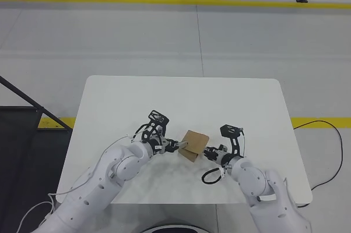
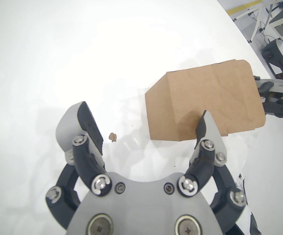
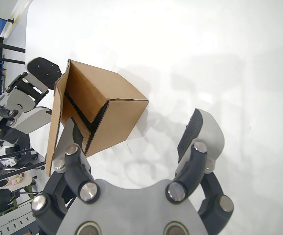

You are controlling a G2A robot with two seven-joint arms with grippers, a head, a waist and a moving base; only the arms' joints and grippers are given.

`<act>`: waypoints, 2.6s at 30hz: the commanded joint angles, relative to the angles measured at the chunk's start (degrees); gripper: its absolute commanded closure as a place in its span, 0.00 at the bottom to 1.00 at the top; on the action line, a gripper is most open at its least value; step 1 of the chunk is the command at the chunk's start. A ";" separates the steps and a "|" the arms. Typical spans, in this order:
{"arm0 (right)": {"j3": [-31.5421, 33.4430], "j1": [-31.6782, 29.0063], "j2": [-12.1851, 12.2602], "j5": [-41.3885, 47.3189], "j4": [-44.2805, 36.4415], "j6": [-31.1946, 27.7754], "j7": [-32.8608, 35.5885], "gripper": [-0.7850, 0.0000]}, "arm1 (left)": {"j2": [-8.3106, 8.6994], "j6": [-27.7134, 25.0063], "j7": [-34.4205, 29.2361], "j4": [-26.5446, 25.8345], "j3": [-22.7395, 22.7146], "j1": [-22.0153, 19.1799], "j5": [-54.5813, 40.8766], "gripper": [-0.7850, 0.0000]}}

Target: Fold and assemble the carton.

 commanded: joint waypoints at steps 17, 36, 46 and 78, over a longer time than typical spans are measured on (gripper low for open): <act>8.19 -9.12 0.97 4.32 -6.19 -0.11 -5.57 0.00 | -1.02 -1.50 0.71 1.05 -0.76 0.08 -1.24 0.00; 4.12 -5.98 0.99 1.81 -5.37 -0.30 -4.66 0.00 | -1.71 -2.26 -0.02 1.31 -1.59 0.46 -0.51 0.00; 2.70 -4.14 1.01 1.11 -3.90 0.12 -3.21 0.00 | -2.10 -2.72 -0.35 1.37 -1.77 0.58 -0.37 0.00; 3.69 -4.53 1.30 3.08 -4.21 0.35 -5.73 0.00 | -2.82 0.45 -0.78 1.50 -5.67 2.11 -2.51 0.00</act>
